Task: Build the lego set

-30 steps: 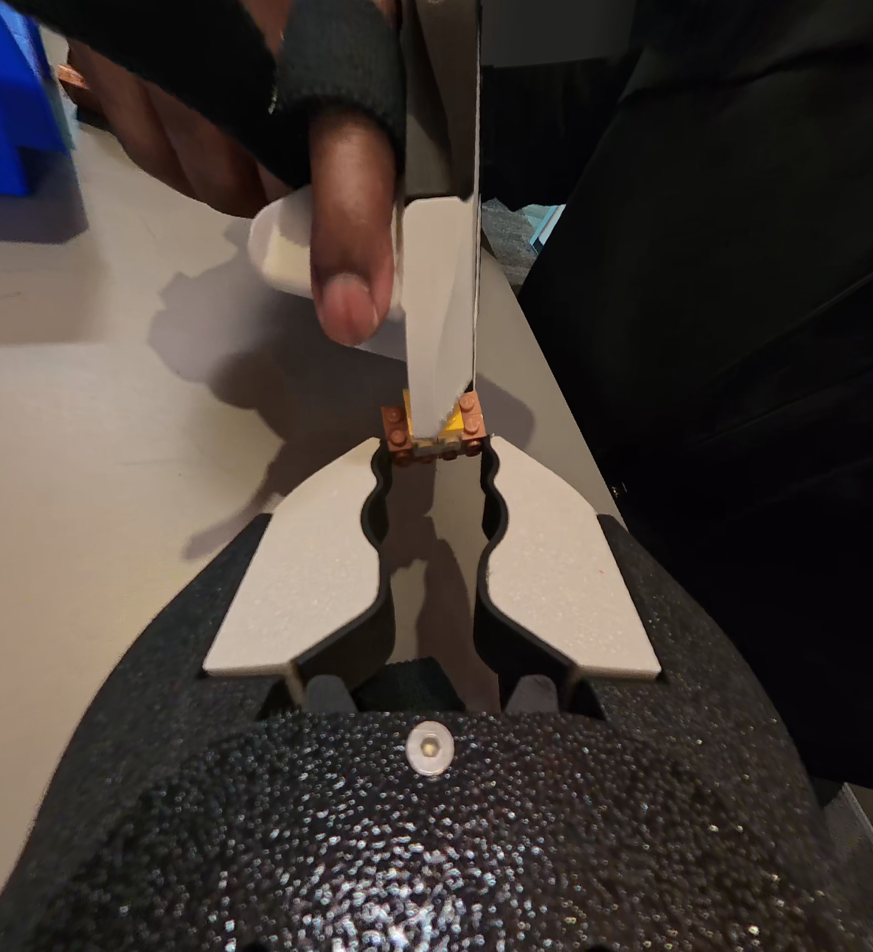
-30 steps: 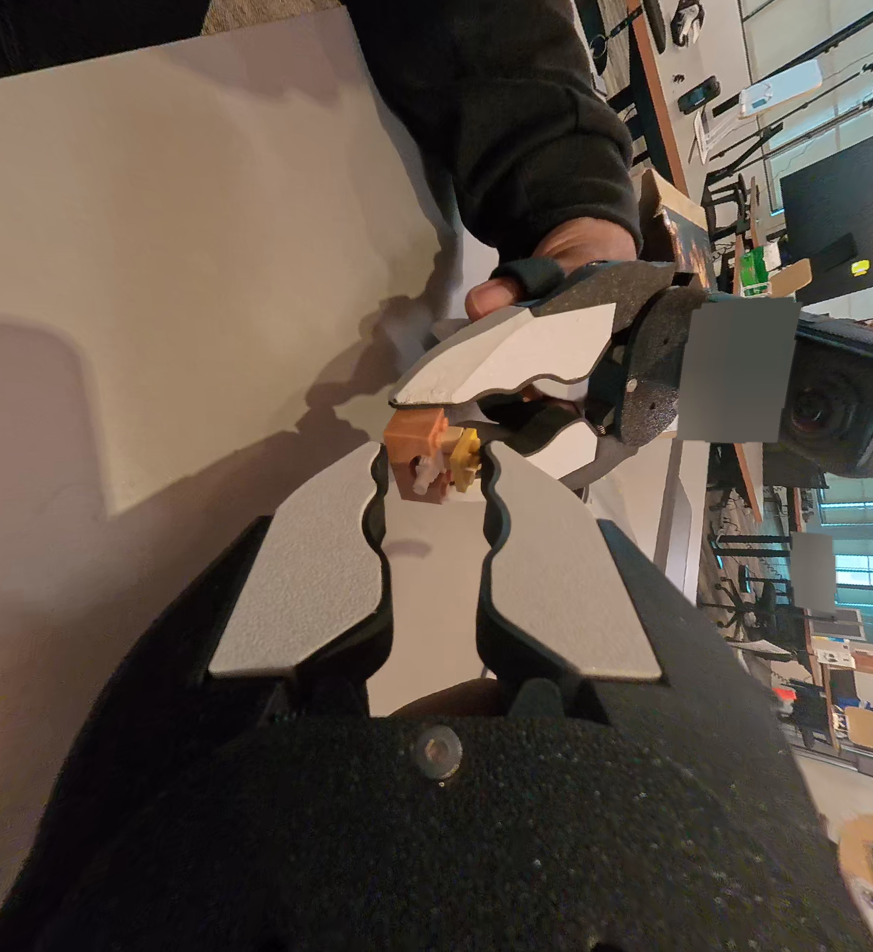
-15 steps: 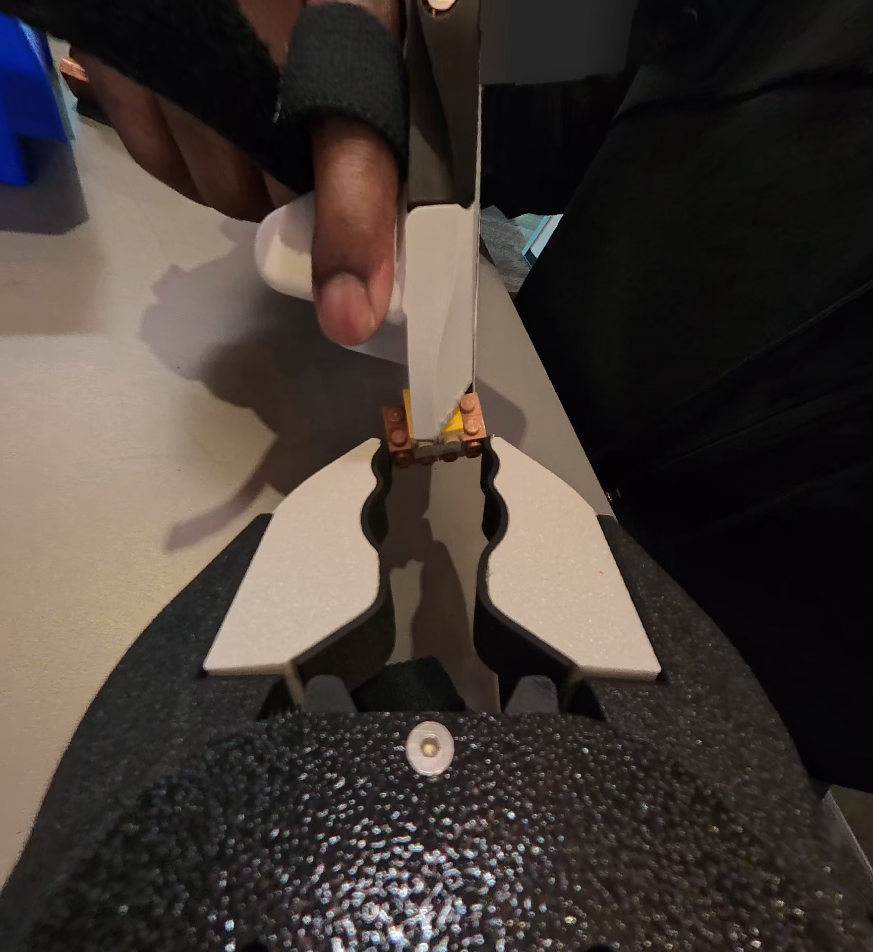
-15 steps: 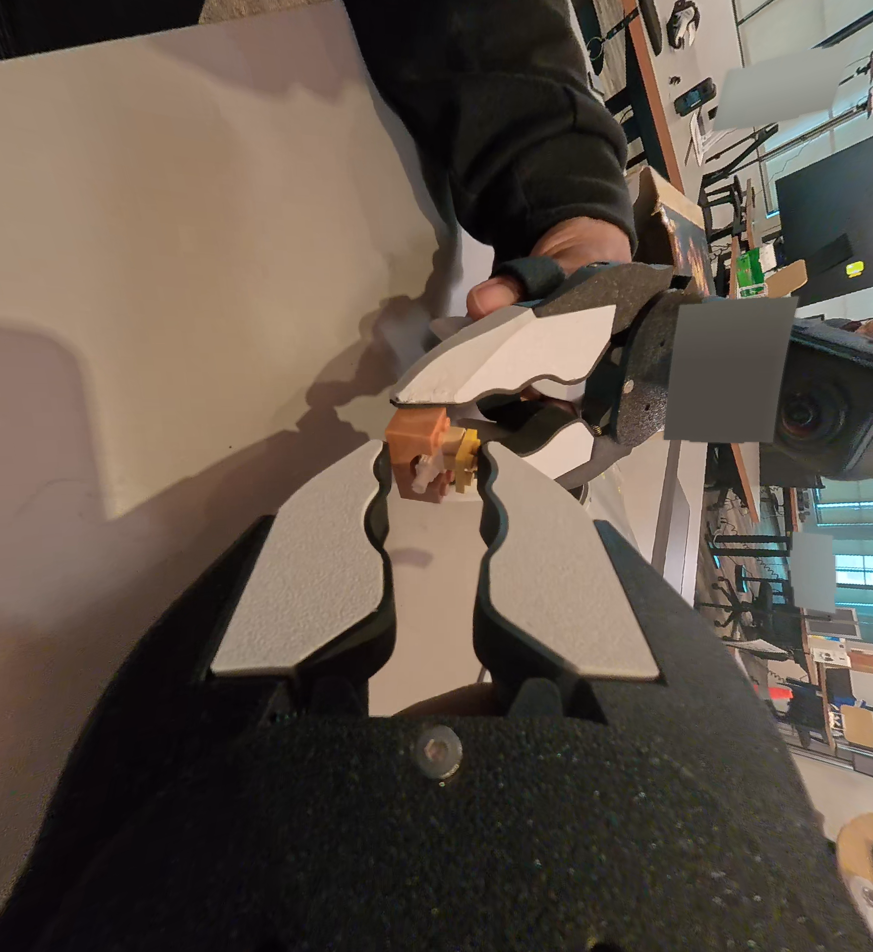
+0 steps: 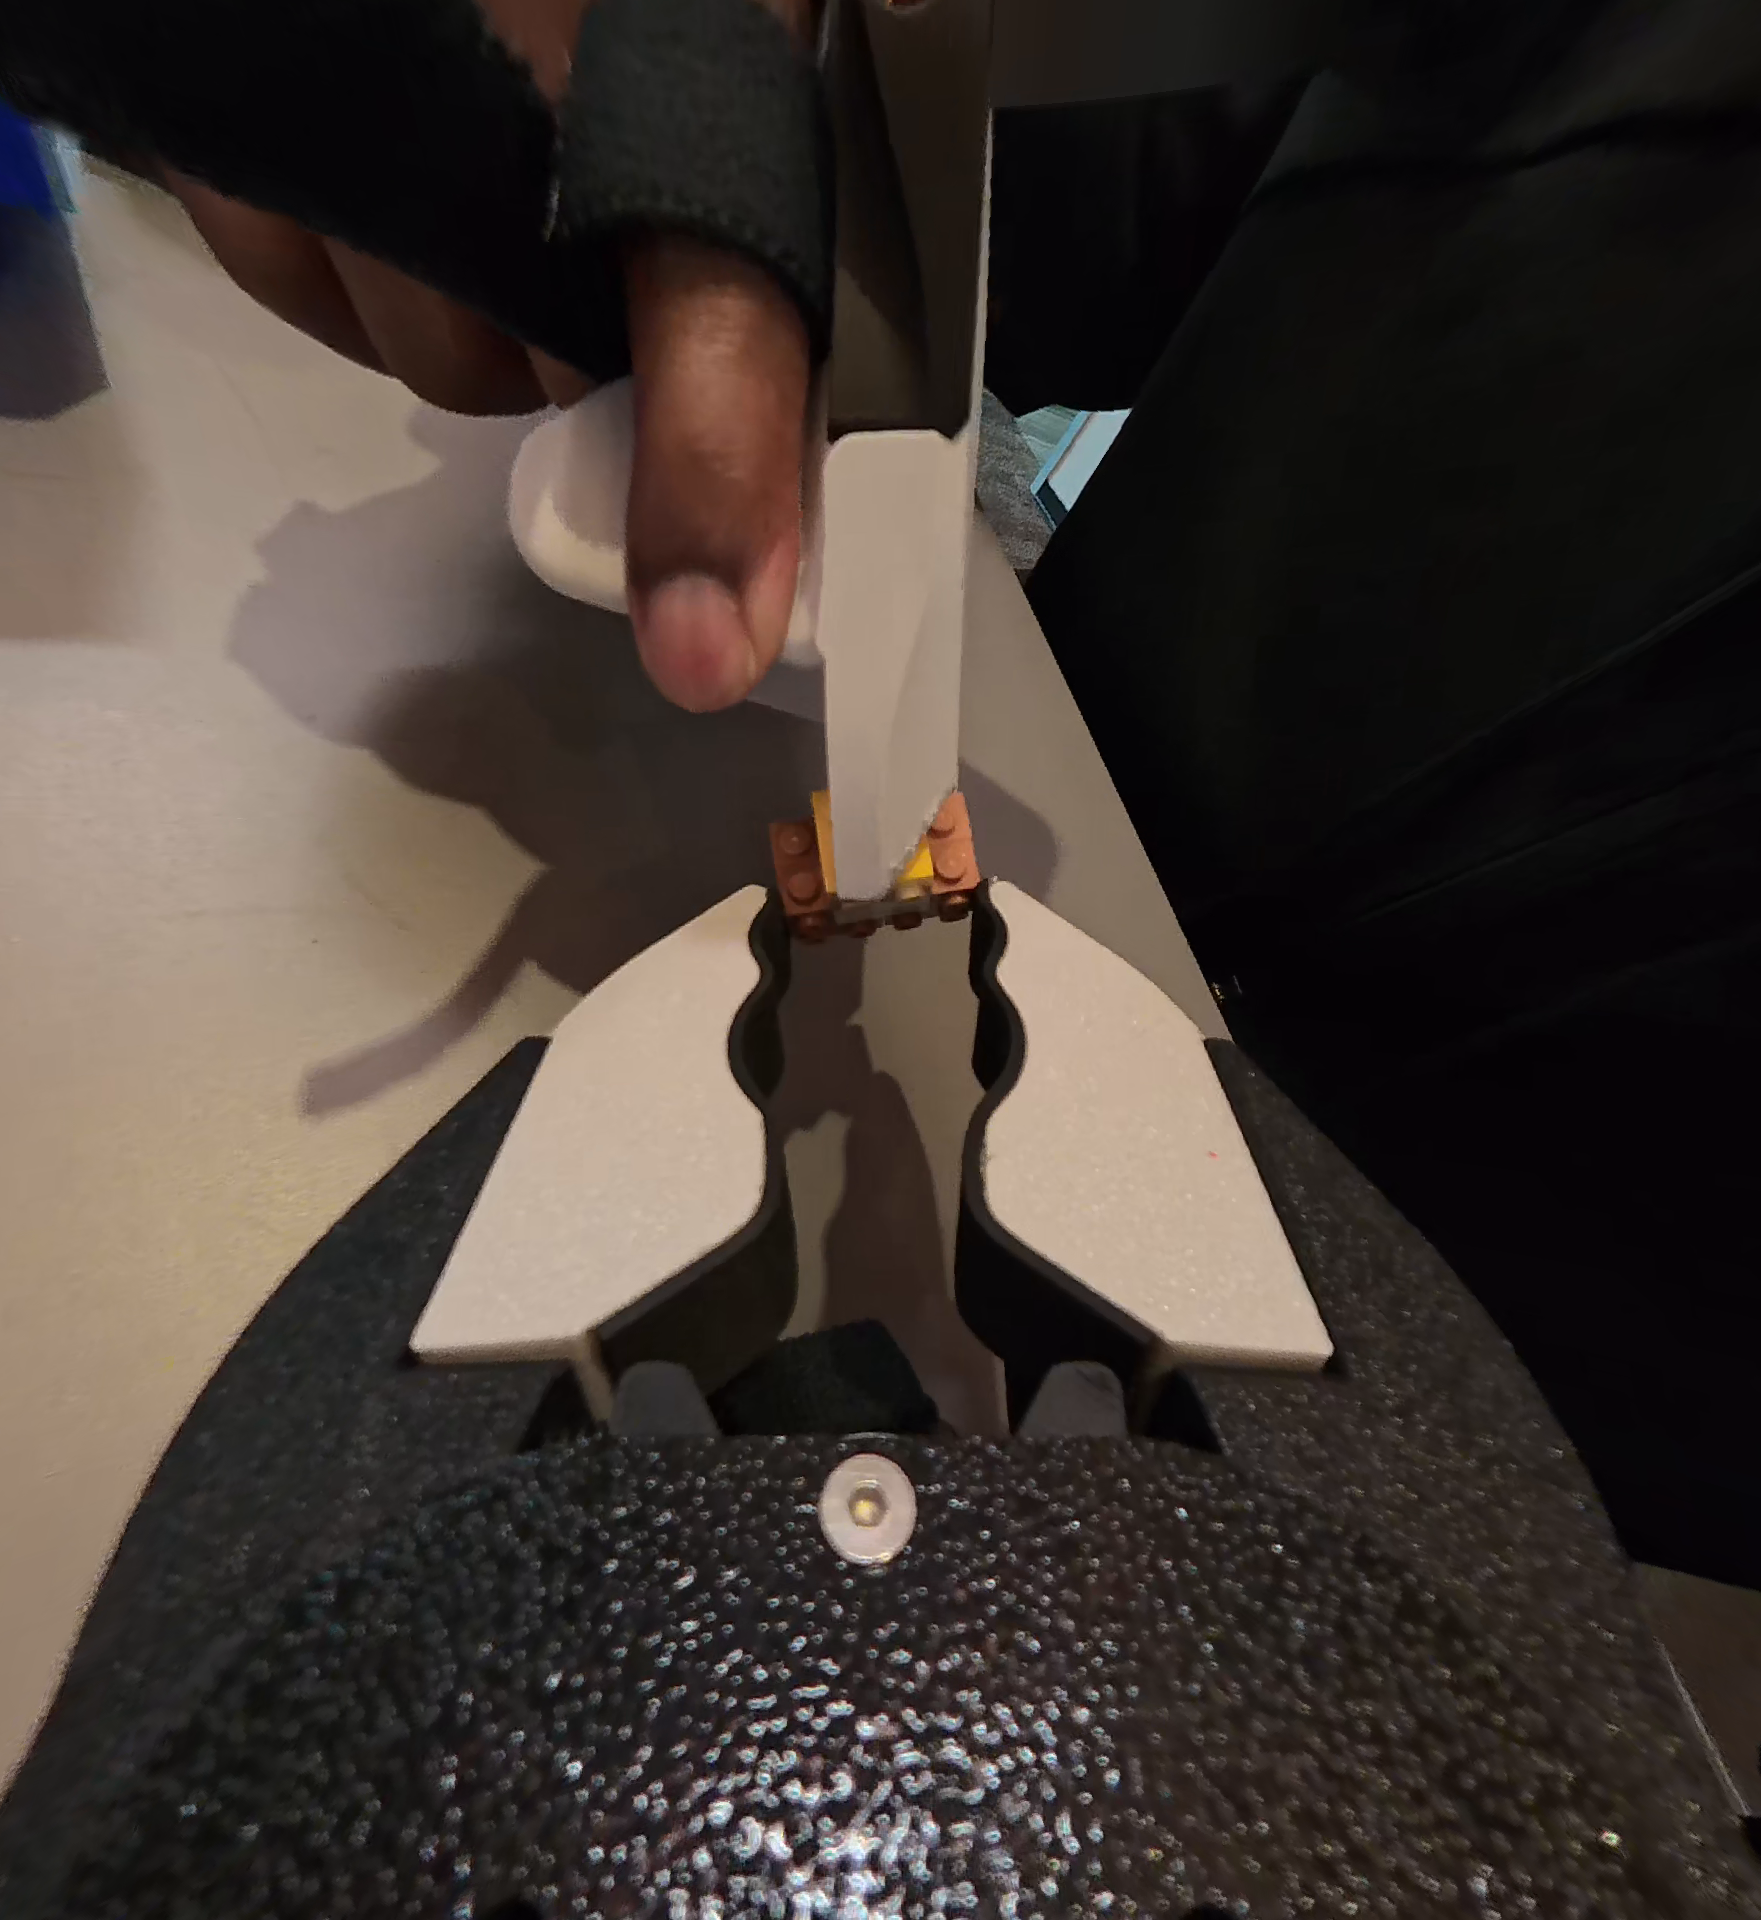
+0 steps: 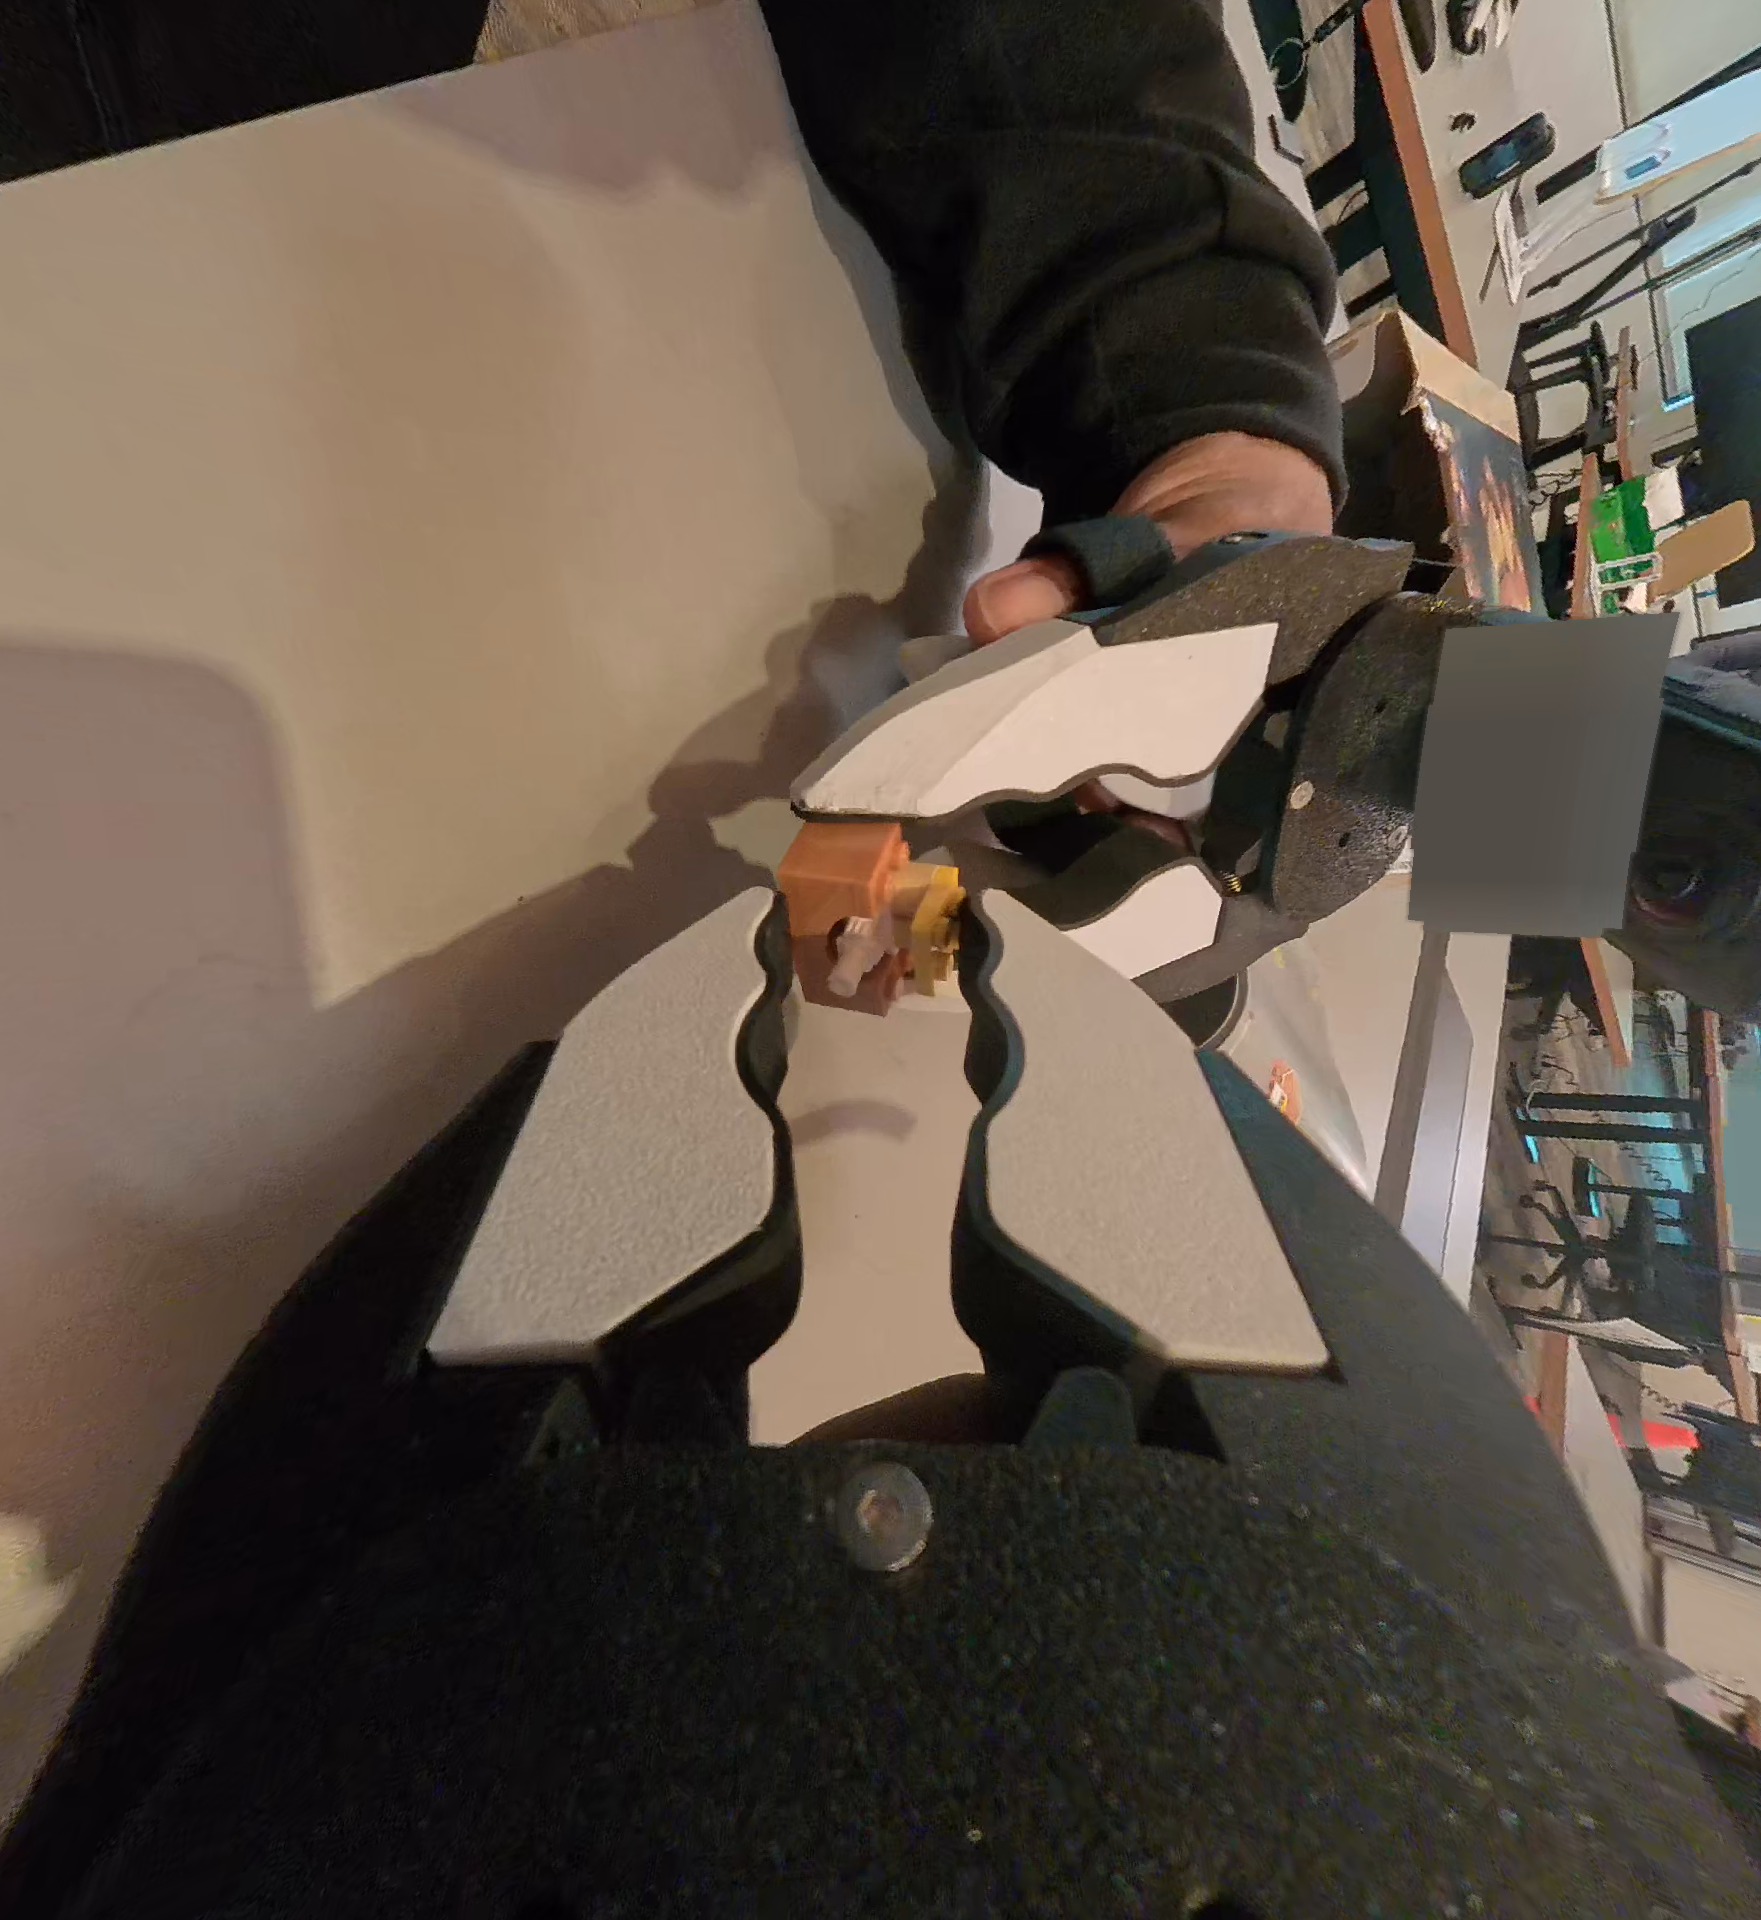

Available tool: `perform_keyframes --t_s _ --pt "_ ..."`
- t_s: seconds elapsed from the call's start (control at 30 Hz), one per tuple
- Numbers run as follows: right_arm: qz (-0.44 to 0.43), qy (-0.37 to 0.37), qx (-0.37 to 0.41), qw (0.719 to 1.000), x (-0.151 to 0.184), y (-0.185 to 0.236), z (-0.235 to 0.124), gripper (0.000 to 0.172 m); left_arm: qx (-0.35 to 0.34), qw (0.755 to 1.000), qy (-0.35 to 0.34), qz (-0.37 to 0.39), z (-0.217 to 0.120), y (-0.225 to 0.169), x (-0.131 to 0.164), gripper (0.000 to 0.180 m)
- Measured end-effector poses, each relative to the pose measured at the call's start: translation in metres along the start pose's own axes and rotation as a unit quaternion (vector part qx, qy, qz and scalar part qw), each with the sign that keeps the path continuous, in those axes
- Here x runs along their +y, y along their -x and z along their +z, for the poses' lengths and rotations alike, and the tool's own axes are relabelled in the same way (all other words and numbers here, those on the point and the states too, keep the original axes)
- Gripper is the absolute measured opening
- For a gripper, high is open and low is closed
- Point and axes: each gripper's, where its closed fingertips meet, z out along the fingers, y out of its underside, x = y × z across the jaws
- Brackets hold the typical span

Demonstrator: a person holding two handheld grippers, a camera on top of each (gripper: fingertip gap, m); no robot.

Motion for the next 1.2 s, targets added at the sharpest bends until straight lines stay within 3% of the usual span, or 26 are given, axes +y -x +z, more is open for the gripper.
perform_keyframes --t_s 0.27,0.37,0.5,0.83,1.03,1.2 --pt "0.053 -0.003 0.016 0.998 0.007 -0.009 0.001 0.034 -0.020 1.000 -0.011 -0.007 -0.008 0.008 -0.002 0.033" --pt "0.066 0.002 0.033 0.997 0.011 -0.015 -0.001 0.050 -0.050 0.999 -0.002 0.002 -0.014 0.014 -0.001 0.033" --pt "0.075 0.009 0.051 0.996 0.018 -0.020 -0.005 0.055 -0.088 0.996 0.013 0.017 -0.019 0.022 0.001 0.033" --pt "0.127 0.003 0.043 0.991 0.034 -0.015 0.001 0.050 -0.227 0.967 0.109 0.029 -0.028 0.052 0.018 0.033" --pt "0.156 -0.003 0.048 0.987 0.038 -0.020 0.002 0.044 -0.249 0.962 0.112 -0.007 -0.031 0.058 0.022 0.033" --pt "0.178 0.001 0.051 0.983 0.043 -0.021 0.004 0.043 -0.255 0.961 0.108 0.006 -0.032 0.062 0.022 0.033"
